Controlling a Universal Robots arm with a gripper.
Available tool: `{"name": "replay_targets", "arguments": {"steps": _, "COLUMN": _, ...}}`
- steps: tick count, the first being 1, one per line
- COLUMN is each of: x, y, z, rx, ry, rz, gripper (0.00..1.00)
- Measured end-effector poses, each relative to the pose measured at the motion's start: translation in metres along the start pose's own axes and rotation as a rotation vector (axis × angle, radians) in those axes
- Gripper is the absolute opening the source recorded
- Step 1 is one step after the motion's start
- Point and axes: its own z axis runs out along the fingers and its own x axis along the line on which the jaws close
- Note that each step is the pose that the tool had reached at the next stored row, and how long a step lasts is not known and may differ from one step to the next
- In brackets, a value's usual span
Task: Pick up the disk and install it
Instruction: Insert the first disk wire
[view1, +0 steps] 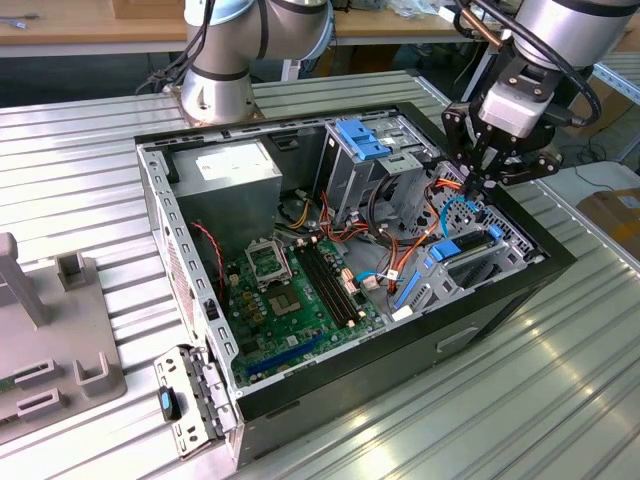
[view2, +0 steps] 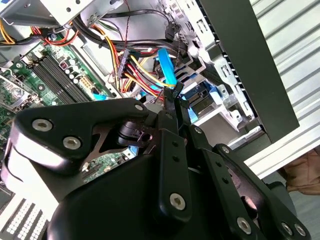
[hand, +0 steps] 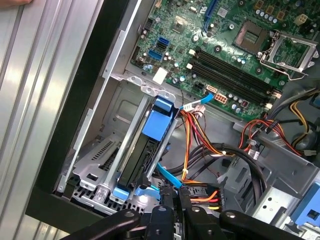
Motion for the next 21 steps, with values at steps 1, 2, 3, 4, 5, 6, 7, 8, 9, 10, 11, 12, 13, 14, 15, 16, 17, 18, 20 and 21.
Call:
{"name": "replay_targets", "arguments": {"steps": 1, "x": 0.0008, "y": -0.0017, "z": 0.0003, "rx": -0.0001, "ry": 0.0000, "rz": 0.000, "gripper": 0.16}}
{"name": "replay_targets", "arguments": {"steps": 2, "x": 0.0017, "y": -0.0036, "z": 0.0007, "rx": 0.0000, "ry": 0.0000, "rz": 0.000, "gripper": 0.16}}
{"name": "replay_targets", "arguments": {"steps": 3, "x": 0.0021, "y": -0.0044, "z": 0.0008, "rx": 0.0000, "ry": 0.0000, "rz": 0.000, "gripper": 0.16}}
{"name": "replay_targets", "arguments": {"steps": 4, "x": 0.0024, "y": -0.0051, "z": 0.0009, "rx": 0.0000, "ry": 0.0000, "rz": 0.000, "gripper": 0.16}}
{"name": "replay_targets", "arguments": {"steps": 5, "x": 0.0027, "y": -0.0057, "z": 0.0010, "rx": 0.0000, "ry": 0.0000, "rz": 0.000, "gripper": 0.16}}
{"name": "replay_targets", "arguments": {"steps": 6, "x": 0.0028, "y": -0.0060, "z": 0.0011, "rx": 0.0000, "ry": 0.0000, "rz": 0.000, "gripper": 0.16}}
{"name": "replay_targets", "arguments": {"steps": 7, "x": 0.0028, "y": -0.0060, "z": 0.0011, "rx": 0.0000, "ry": 0.0001, "rz": 0.000, "gripper": 0.16}}
{"name": "replay_targets", "arguments": {"steps": 8, "x": 0.0029, "y": -0.0061, "z": 0.0011, "rx": 0.0000, "ry": 0.0000, "rz": 0.000, "gripper": 0.16}}
{"name": "replay_targets", "arguments": {"steps": 9, "x": 0.0029, "y": -0.0061, "z": 0.0011, "rx": -0.0001, "ry": 0.0001, "rz": 0.000, "gripper": 0.16}}
{"name": "replay_targets", "arguments": {"steps": 10, "x": 0.0029, "y": -0.0062, "z": 0.0011, "rx": 0.0000, "ry": 0.0000, "rz": 0.000, "gripper": 0.16}}
{"name": "replay_targets", "arguments": {"steps": 11, "x": 0.0029, "y": -0.0062, "z": 0.0011, "rx": -0.0001, "ry": 0.0001, "rz": 0.000, "gripper": 0.16}}
{"name": "replay_targets", "arguments": {"steps": 12, "x": 0.0029, "y": -0.0062, "z": 0.0011, "rx": -0.0001, "ry": 0.0001, "rz": 0.000, "gripper": 0.16}}
{"name": "replay_targets", "arguments": {"steps": 13, "x": 0.0029, "y": -0.0063, "z": 0.0011, "rx": 0.0000, "ry": 0.0001, "rz": 0.000, "gripper": 0.16}}
{"name": "replay_targets", "arguments": {"steps": 14, "x": 0.0029, "y": -0.0063, "z": 0.0011, "rx": 0.0000, "ry": 0.0000, "rz": 0.000, "gripper": 0.16}}
{"name": "replay_targets", "arguments": {"steps": 15, "x": 0.0029, "y": -0.0063, "z": 0.0011, "rx": 0.0000, "ry": 0.0000, "rz": 0.000, "gripper": 0.16}}
{"name": "replay_targets", "arguments": {"steps": 16, "x": 0.0030, "y": -0.0065, "z": 0.0012, "rx": -0.0001, "ry": 0.0002, "rz": 0.001, "gripper": 0.16}}
{"name": "replay_targets", "arguments": {"steps": 17, "x": 0.0032, "y": -0.0067, "z": 0.0012, "rx": -0.0003, "ry": 0.0012, "rz": 0.006, "gripper": 0.16}}
{"name": "replay_targets", "arguments": {"steps": 18, "x": 0.0032, "y": -0.0067, "z": 0.0013, "rx": -0.0005, "ry": 0.0019, "rz": 0.011, "gripper": 0.16}}
{"name": "replay_targets", "arguments": {"steps": 20, "x": 0.0033, "y": -0.0069, "z": 0.0015, "rx": -0.0015, "ry": 0.0059, "rz": 0.036, "gripper": 0.16}}
{"name": "replay_targets", "arguments": {"steps": 21, "x": 0.0033, "y": -0.0070, "z": 0.0015, "rx": -0.0018, "ry": 0.0074, "rz": 0.043, "gripper": 0.16}}
